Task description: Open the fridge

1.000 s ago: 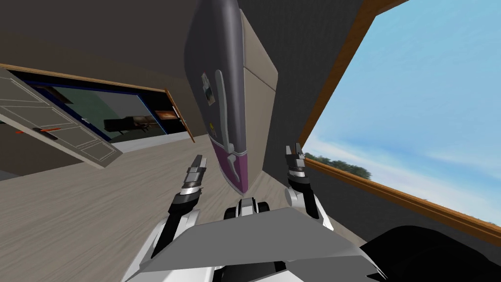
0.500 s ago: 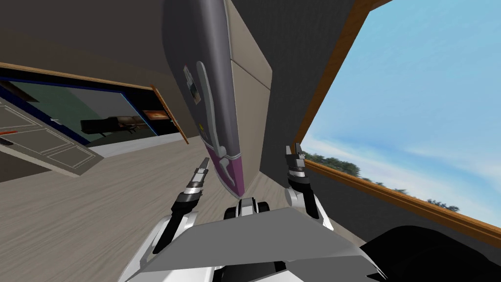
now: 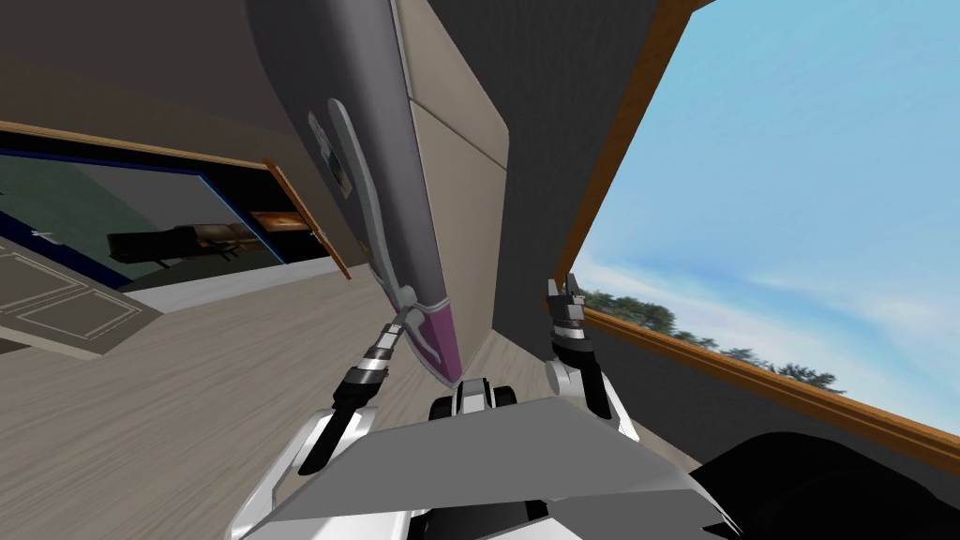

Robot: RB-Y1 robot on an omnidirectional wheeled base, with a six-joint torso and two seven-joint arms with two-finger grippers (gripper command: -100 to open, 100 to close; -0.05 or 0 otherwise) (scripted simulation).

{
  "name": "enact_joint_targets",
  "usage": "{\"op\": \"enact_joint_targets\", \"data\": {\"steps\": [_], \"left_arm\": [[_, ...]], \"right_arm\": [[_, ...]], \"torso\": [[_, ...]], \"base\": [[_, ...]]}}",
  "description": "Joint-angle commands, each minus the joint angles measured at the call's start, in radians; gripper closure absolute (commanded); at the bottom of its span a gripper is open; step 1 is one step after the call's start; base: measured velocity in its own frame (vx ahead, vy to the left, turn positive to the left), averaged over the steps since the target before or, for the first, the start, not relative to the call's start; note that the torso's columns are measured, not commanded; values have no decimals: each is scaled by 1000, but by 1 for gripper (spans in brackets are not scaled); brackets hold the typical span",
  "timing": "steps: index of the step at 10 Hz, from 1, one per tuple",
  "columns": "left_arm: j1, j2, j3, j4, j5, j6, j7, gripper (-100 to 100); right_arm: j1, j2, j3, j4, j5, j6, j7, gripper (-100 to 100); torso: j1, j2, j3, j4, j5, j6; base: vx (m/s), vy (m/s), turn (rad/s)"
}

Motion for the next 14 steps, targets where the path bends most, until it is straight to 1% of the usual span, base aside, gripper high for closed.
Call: {"op": "enact_joint_targets", "data": {"steps": [1, 2, 3, 4, 5, 6, 7, 8, 9, 10, 11, 12, 14], "left_arm": [[18, 13, 3, -47, 0, 30, 12, -100], [26, 19, 5, -70, 0, 45, 18, -100], [18, 15, 3, -55, 0, 36, 13, -100], [9, 6, 2, -23, 0, 15, 6, 100], [3, 2, 1, -8, 0, 5, 2, 100], [8, 7, 2, -22, 1, 10, 7, 100], [19, 24, -9, -30, 1, -2, 16, 100], [29, 42, -20, -42, 0, -12, 26, 100], [29, 42, -20, -42, 0, -12, 26, 100], [40, 60, -31, -54, -1, -23, 36, 100], [50, 78, -42, -66, -2, -33, 46, 100], [50, 78, -42, -66, -2, -33, 46, 100], [70, 113, -64, -90, -3, -54, 67, 100]], "right_arm": [[0, 0, 0, 0, 0, 0, 0, 0], [0, 0, 0, 0, 0, 0, 0, 0], [0, 0, 0, 0, 0, 0, 0, 0], [0, 0, 0, 0, 0, 0, 0, 0], [0, 0, 0, 0, 0, 0, 0, 0], [0, 0, 0, 0, 0, 0, 0, 0], [0, 0, 0, 0, 0, 0, 0, 0], [0, 0, 0, 0, 0, 0, 0, 0], [0, -1, 0, 0, 0, 0, 0, 0], [0, -1, 0, 0, 0, 0, 0, 0], [0, -1, 0, 0, 0, 0, 0, 0], [0, -1, -1, 0, 0, 0, 0, 0], [0, 0, 0, 0, 0, 0, 0, 0]], "torso": [[0, -1, 0, 0, 0, 0], [-1, -3, -1, -1, 0, 0], [-3, -3, -2, -1, -1, 0], [-2, 0, 0, 0, -1, 0], [0, 4, 3, 0, 0, 0], [3, 2, 2, 0, 1, -1], [-1, -1, 0, 1, 0, 0], [0, -1, -1, 1, -1, 1], [9, -1, -2, 4, 0, 0], [10, -2, -3, 5, 0, -2], [9, -4, -5, 5, -1, -2], [7, -8, -7, 5, -2, -1], [-2, -10, -9, 5, -5, 0]], "base": [[82, -22, -12], [91, -31, -9], [43, -14, 0], [-52, 16, 13], [-94, 27, 0], [-42, 12, 0], [-31, 107, -72], [-49, 273, -134], [-101, 271, -70], [-140, 294, -55], [-112, 320, -108], [-108, 296, -40], [-136, 287, -82]]}}
